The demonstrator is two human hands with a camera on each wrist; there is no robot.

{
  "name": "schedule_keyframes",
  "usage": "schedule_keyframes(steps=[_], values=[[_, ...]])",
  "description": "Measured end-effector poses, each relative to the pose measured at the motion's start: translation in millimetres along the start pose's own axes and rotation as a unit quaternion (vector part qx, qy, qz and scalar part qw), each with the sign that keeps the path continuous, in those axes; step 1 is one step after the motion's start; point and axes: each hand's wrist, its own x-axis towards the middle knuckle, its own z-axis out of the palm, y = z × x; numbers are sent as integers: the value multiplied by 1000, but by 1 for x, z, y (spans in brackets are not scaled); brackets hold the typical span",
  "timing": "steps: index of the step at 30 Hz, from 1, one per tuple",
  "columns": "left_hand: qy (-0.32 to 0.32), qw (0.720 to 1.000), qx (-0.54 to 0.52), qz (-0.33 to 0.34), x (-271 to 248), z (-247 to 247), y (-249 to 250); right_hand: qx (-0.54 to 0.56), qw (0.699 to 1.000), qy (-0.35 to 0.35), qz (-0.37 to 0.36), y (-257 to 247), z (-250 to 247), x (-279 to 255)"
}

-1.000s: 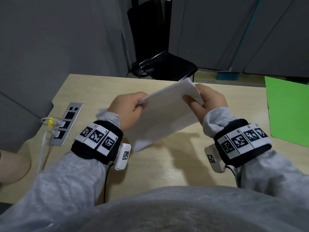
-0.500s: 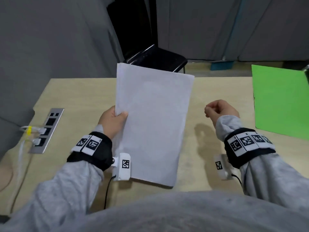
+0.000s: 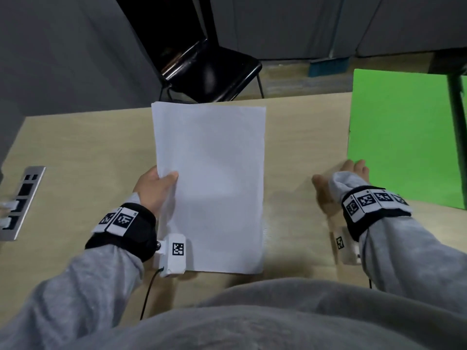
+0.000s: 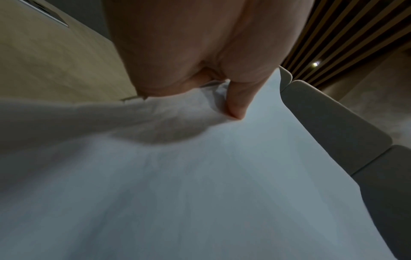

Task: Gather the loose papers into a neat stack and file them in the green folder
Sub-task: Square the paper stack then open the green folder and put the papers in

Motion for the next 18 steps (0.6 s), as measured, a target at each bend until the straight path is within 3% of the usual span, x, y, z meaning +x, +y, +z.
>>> schedule_keyframes(steps=[5,6,8,10,12,14,18], values=[[-1,1000,-6,-4,6,4,-2,17,983,-160,-87,-31,12,-34],[2,1000,-7,-4,5,2,-1,63,980,-162,-94,-34,15,-39],[2,1000,-10,-1,3,-1,-1,101,987,-86,-95,-31,15,-40],[-3,1000,-15,7,1,-7,-3,-6,998,-10,-57,-19,15,-37],[-1,1000,-25,16,3,-16,-8,-115,993,-22,-15,-6,20,-40],[1,999,-29,19,3,-26,-11,-182,981,-60,-25,-4,34,-52],[3,999,-43,25,5,-50,-18,-118,975,-126,-143,-50,61,-84]])
